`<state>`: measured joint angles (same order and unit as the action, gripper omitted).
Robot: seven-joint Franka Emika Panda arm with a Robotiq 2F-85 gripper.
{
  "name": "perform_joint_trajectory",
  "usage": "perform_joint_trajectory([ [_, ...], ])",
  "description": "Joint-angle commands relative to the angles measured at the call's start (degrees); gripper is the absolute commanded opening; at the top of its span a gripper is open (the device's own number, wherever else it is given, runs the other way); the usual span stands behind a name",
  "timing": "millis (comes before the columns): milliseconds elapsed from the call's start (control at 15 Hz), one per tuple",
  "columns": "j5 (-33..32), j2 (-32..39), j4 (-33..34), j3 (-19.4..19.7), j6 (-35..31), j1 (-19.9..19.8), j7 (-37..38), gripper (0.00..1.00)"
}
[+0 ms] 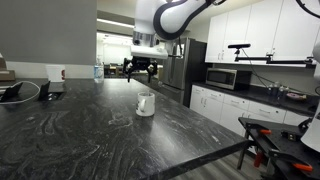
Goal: Put the marker in the white mug
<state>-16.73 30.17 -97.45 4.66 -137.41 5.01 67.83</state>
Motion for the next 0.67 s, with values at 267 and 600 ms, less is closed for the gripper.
perform_joint_trajectory([
  [267,11.41,-6.64,-3.96,-0.32,7.83,-1.18,-17.28,1.00],
  [600,10.33,-8.38,-4.57,0.09,11.01,-0.55,-20.24,1.00],
])
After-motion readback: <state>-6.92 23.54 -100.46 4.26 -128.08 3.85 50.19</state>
